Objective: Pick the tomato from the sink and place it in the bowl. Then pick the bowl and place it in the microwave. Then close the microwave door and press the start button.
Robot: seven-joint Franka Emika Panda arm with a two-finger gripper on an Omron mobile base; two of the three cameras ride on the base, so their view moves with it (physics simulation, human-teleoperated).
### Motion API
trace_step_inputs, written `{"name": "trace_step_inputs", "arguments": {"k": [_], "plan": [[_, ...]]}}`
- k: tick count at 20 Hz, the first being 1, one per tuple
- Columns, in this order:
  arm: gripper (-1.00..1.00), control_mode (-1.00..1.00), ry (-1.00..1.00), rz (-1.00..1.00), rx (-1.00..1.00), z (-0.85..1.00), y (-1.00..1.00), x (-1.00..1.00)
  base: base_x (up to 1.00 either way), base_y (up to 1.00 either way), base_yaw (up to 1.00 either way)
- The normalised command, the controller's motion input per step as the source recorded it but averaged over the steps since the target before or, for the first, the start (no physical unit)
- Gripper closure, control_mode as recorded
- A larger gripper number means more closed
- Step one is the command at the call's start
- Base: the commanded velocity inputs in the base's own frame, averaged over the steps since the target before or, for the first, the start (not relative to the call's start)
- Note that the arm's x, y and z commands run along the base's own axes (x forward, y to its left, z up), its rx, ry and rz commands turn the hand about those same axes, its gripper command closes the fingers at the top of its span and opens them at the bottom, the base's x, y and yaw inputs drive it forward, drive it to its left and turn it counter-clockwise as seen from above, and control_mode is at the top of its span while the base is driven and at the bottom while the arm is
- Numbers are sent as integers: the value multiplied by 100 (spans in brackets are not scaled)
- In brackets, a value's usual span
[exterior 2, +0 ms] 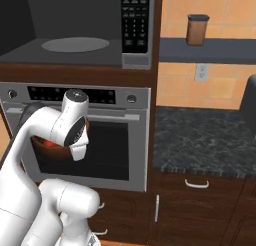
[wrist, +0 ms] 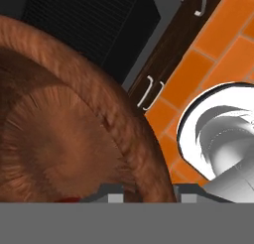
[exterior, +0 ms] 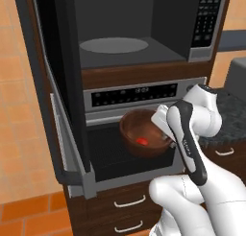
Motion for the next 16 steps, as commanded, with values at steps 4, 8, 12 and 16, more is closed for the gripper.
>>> {"name": "trace_step_inputs", "arguments": {"k": [4, 8, 12, 16], "plan": [[100, 100, 0, 0, 0, 0, 0, 0, 35, 6, 0], [100, 100, 0, 0, 0, 0, 0, 0, 3, 0, 0], [100, -100, -8, 0, 9, 7, 0, -55, -6, 0, 0], [100, -100, -11, -1, 12, 78, 0, -86, 0, 0, 0]]}}
